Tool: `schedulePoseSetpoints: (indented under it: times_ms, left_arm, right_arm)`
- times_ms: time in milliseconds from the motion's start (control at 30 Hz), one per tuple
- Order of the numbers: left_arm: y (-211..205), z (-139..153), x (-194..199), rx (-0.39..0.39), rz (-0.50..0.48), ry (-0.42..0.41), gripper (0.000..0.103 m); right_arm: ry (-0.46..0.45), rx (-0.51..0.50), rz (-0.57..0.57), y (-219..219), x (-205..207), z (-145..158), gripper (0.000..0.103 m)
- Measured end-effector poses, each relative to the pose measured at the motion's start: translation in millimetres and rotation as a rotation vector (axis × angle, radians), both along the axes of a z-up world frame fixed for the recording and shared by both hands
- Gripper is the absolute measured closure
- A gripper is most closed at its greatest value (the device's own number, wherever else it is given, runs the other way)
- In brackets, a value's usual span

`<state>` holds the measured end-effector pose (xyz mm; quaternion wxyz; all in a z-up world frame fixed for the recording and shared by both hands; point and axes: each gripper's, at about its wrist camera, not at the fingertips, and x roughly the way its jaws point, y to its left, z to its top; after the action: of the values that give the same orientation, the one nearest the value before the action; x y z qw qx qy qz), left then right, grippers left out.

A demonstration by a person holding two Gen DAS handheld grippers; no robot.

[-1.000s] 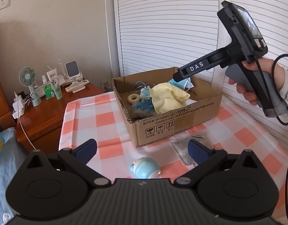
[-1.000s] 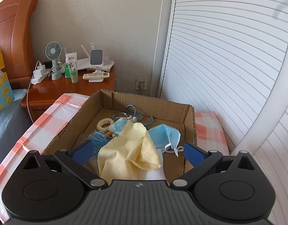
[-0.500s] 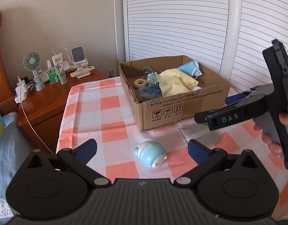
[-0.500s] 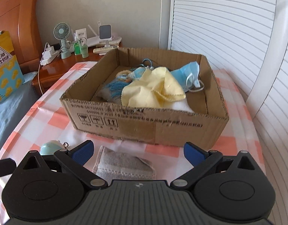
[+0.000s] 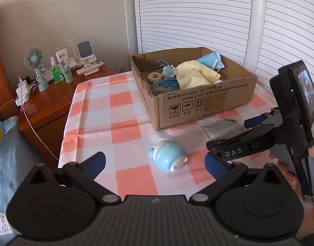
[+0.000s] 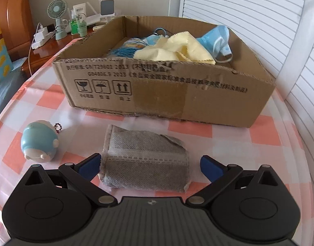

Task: Organize soft objects
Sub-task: 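Move the right gripper to the grey felt pouch while the left gripper approaches the blue toy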

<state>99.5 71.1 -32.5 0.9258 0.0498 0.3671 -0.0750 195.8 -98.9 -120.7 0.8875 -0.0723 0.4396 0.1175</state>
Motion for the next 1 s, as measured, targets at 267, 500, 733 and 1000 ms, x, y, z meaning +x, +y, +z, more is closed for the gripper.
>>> schedulePoseSetpoints:
  times_ms: [267, 500, 733, 1000]
  left_arm:
    - [-3.0, -21.0, 14.4, -0.02, -0.028, 0.053, 0.001]
    - [-5.0, -46.1, 41.2, -0.027, -0.067, 0.119, 0.001]
    - [-9.6, -58.9, 55.4, 0.042, -0.095, 0.139, 0.002]
    - [-2.9, -63.6, 63.8, 0.041, -0.103, 0.135, 0.003]
  right_arm:
    - [0.0, -0.009, -0.032, -33.4, -2.6, -0.5, 0.0]
    - [-0.016, -0.005, -0.029, -37.4, -5.4, -1.5, 0.0]
    - [-0.026, -0.003, -0.026, -37.5, -7.1, -1.5, 0.0]
    - [-0.039, 0.0, -0.023, -37.8, -8.5, -2.9, 0.0]
